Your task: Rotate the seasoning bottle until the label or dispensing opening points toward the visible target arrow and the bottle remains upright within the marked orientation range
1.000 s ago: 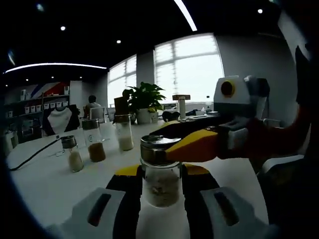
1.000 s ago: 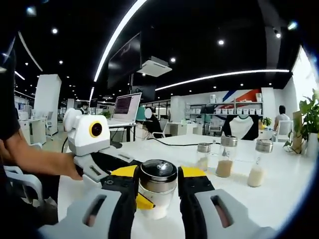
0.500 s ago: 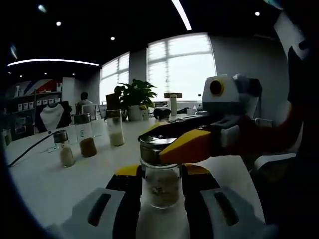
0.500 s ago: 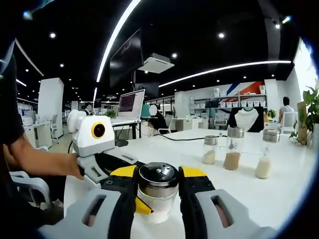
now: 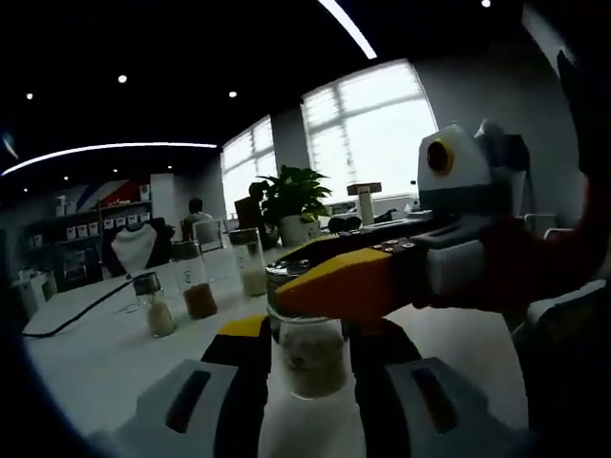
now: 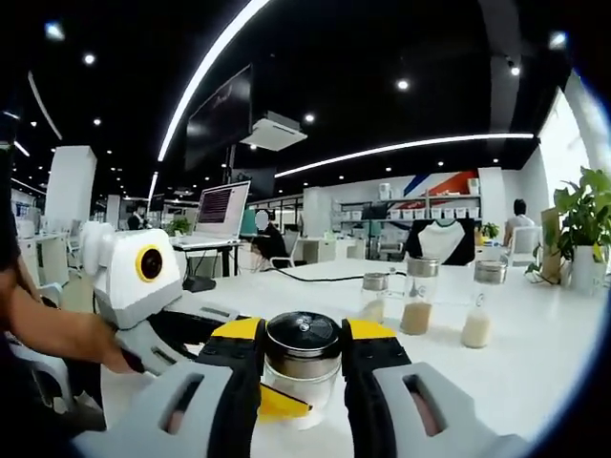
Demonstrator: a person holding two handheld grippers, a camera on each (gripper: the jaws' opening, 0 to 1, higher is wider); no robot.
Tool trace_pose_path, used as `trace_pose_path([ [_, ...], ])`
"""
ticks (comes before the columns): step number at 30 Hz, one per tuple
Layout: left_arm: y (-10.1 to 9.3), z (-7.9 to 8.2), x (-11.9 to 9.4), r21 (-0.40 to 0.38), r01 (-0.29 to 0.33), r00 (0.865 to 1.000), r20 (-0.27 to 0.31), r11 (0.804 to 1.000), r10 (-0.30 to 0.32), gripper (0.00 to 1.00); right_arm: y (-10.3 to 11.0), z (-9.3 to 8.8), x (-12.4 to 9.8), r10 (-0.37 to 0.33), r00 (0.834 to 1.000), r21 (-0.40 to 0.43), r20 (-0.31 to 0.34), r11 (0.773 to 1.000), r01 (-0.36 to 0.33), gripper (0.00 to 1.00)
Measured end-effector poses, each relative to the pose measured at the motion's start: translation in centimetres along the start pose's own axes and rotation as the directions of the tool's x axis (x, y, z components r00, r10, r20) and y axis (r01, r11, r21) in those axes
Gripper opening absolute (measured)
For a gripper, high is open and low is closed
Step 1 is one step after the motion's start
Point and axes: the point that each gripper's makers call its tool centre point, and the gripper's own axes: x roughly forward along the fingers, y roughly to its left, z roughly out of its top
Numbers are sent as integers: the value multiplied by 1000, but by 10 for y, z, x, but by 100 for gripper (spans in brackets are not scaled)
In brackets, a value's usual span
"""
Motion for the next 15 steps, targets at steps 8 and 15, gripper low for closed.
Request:
trace_pose_path([
  [8,2,-8,4,-53,-57,998,-17,997,56,35,-3,-5,0,-51,999,47,-9,998,51,30],
  [15,2,-13,4,-89,-73,997,-29,993,71,36,1,-7,-1,-38,999,54,-17,998,39,30],
])
